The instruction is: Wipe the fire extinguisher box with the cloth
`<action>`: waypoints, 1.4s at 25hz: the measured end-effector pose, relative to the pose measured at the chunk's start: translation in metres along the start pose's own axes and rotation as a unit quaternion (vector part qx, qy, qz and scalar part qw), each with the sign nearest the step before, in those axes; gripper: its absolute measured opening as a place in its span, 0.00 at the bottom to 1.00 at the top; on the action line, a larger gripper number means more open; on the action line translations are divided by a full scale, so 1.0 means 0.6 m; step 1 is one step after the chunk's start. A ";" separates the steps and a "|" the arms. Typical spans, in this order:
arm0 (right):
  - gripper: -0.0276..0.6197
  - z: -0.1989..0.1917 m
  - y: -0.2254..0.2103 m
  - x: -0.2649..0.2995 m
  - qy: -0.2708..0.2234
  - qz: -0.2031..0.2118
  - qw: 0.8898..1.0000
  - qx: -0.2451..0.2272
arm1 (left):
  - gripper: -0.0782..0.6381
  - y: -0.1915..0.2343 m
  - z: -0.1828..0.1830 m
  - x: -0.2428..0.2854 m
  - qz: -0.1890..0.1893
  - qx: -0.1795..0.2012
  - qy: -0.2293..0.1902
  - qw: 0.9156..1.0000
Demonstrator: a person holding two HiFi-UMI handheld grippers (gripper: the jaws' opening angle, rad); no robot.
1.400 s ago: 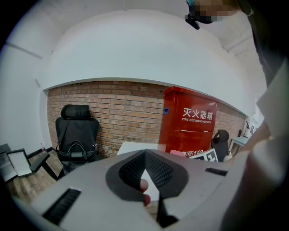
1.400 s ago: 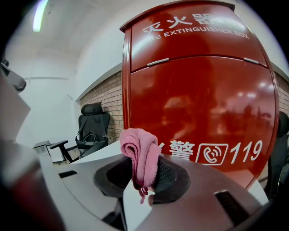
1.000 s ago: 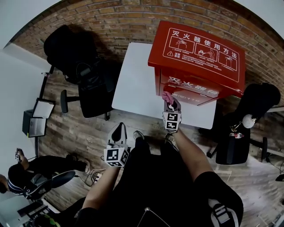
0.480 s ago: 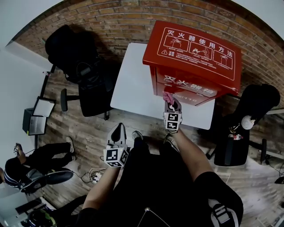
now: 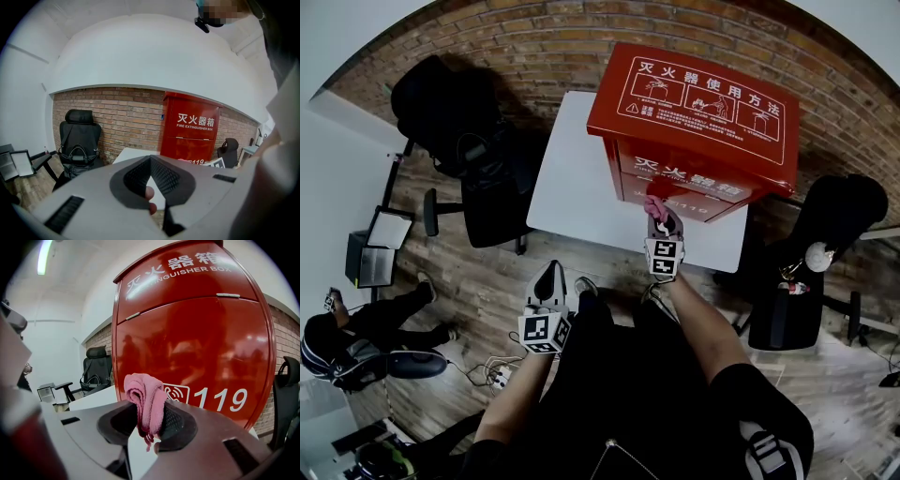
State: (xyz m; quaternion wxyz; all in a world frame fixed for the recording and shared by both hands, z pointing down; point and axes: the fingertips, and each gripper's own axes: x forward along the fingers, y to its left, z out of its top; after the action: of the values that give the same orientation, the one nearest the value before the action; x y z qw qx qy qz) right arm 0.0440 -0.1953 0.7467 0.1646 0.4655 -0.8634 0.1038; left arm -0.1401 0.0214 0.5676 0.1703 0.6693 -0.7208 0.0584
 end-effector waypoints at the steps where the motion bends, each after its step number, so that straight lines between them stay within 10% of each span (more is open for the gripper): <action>1: 0.22 0.003 -0.003 -0.003 -0.001 0.000 1.000 0.001 | 0.13 -0.002 -0.001 0.000 0.000 0.000 0.000 1.000; 35: 0.22 -0.036 -0.143 -0.081 0.006 -0.022 1.000 -0.014 | 0.13 -0.122 -0.040 0.002 -0.011 -0.005 -0.001 1.000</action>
State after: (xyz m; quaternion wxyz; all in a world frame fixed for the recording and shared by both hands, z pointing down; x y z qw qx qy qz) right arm 0.1450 -0.1976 0.7506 0.1783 0.4813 -0.8535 0.0903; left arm -0.0643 0.0205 0.5798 0.1738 0.6762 -0.7140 0.0524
